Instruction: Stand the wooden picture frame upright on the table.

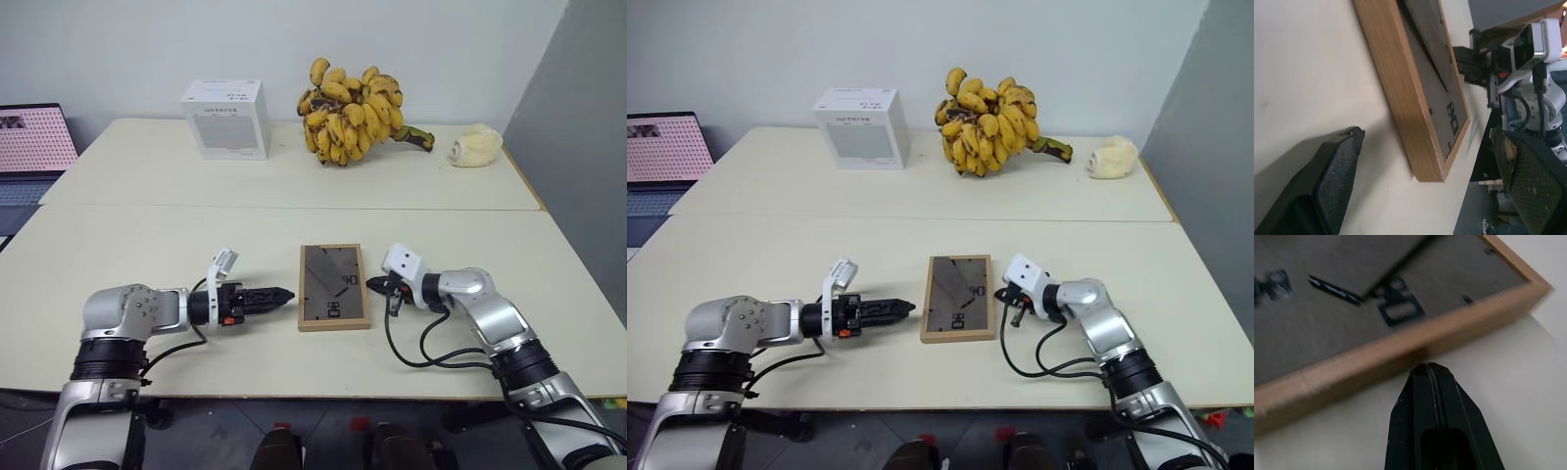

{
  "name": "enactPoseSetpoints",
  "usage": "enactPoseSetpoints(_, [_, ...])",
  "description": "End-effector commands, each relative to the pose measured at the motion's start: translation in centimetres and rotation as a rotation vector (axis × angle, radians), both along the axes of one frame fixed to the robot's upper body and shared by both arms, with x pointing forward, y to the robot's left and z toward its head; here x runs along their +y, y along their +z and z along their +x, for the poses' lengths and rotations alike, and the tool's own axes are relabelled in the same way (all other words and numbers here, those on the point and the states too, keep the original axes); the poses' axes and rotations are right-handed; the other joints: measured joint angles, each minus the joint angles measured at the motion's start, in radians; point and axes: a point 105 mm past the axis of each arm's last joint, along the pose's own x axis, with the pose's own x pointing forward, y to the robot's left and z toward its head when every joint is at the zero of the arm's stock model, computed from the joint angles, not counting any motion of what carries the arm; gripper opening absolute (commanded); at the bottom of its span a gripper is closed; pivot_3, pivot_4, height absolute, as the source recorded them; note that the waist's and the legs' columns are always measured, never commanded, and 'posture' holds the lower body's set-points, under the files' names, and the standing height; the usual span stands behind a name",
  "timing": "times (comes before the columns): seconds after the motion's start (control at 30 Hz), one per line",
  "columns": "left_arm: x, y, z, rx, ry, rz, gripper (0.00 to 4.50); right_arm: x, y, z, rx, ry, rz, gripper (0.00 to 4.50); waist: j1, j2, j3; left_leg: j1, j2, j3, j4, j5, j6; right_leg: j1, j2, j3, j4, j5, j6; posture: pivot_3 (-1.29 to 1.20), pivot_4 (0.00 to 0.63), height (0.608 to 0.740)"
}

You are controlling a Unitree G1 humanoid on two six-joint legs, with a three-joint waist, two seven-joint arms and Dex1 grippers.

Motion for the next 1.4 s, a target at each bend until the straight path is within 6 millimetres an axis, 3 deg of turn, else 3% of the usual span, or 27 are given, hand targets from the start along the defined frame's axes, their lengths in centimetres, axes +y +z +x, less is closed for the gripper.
enactPoseSetpoints(0.03, [-4.0, -2.1, -1.4, 0.082, -0.083, -0.025, 4.44, 2.2, 0.8, -0.5, -0.001, 0.019, 0.043, 0.00, 0.003, 0.000, 0.000, 0.000, 0.000, 0.000, 0.000, 0.000, 0.000, 0.000, 0.000, 0.000, 0.000, 0.000, 0.000, 0.00, 0.150, 0.740])
enactPoseSetpoints(0.17, [-6.0, -1.3, -1.5, 0.067, -0.088, -0.095, 4.44, 2.2, 0.6, -0.2, -0.005, -0.013, 0.040, 0.00, 0.006, 0.000, -0.001, -0.002, -0.003, -0.001, 0.001, 0.000, 0.000, 0.000, -0.004, 0.000, -0.001, 0.001, 0.001, 0.00, 0.150, 0.740])
enactPoseSetpoints(0.3, [-5.6, -1.5, -1.4, 0.048, -0.046, -0.075, 4.44, 1.6, 0.2, -0.1, 0.000, -0.042, 0.030, 0.00, 0.001, 0.000, -0.001, -0.002, -0.004, -0.001, 0.000, 0.000, 0.001, 0.000, -0.005, 0.001, -0.003, 0.002, 0.001, 0.00, 0.150, 0.740])
enactPoseSetpoints(0.57, [-2.0, 1.3, -0.7, -0.016, 0.058, -0.082, 3.01, -0.5, -0.5, 0.7, 0.017, -0.127, 0.024, 0.00, -0.006, 0.000, -0.001, -0.003, -0.003, -0.003, -0.001, 0.000, 0.000, -0.001, -0.004, 0.000, -0.003, 0.002, 0.002, 0.00, 0.150, 0.740])
enactPoseSetpoints(0.73, [-1.1, 3.3, -1.1, -0.049, 0.077, -0.109, 2.08, -1.3, -0.6, 1.1, 0.019, -0.148, 0.018, 0.00, -0.005, -0.001, 0.000, -0.004, -0.002, -0.003, -0.001, 0.000, 0.000, -0.002, -0.003, 0.000, -0.003, 0.001, 0.002, 0.00, 0.150, 0.740])
enactPoseSetpoints(0.97, [-0.6, 3.9, -2.5, -0.073, 0.073, -0.092, 0.83, -1.1, 0.1, 1.9, -0.005, -0.151, 0.042, 0.00, -0.004, -0.001, 0.000, -0.004, -0.003, -0.003, 0.000, 0.000, 0.000, -0.001, -0.004, 0.000, -0.003, 0.002, 0.003, 0.00, 0.150, 0.740])
enactPoseSetpoints(1.1, [-0.2, 4.7, -2.3, -0.104, 0.100, -0.087, 0.83, -0.1, 3.9, 2.0, -0.024, -0.083, 0.197, 0.00, -0.004, -0.002, 0.001, -0.005, -0.002, -0.005, -0.001, 0.001, -0.002, -0.002, -0.004, 0.000, -0.003, 0.002, 0.002, 0.00, 0.150, 0.740])
enactPoseSetpoints(1.2, [0.3, 6.6, -2.2, -0.122, 0.069, -0.155, 0.83, -0.3, 8.5, 0.3, 0.040, 0.072, 0.309, 0.51, -0.004, -0.003, 0.005, -0.007, -0.002, -0.005, -0.001, 0.002, -0.002, -0.004, -0.003, 0.000, -0.003, 0.002, 0.001, 0.00, 0.150, 0.740])
enactPoseSetpoints(1.3, [0.7, 6.9, -2.4, -0.125, 0.053, -0.118, 0.83, 0.1, 12.4, -1.7, 0.132, 0.222, 0.395, 1.25, -0.004, -0.004, 0.008, -0.007, -0.002, -0.006, -0.001, 0.002, -0.002, -0.004, -0.003, -0.001, -0.004, 0.002, 0.001, 0.00, 0.150, 0.740])
enactPoseSetpoints(1.4, [1.0, 7.0, -2.3, -0.132, 0.067, -0.082, 0.83, 1.2, 14.5, -3.3, 0.208, 0.317, 0.443, 1.94, -0.007, -0.004, 0.008, -0.006, -0.001, -0.006, -0.004, 0.002, -0.002, -0.003, -0.003, -0.001, -0.007, 0.002, 0.001, 0.00, 0.150, 0.740])
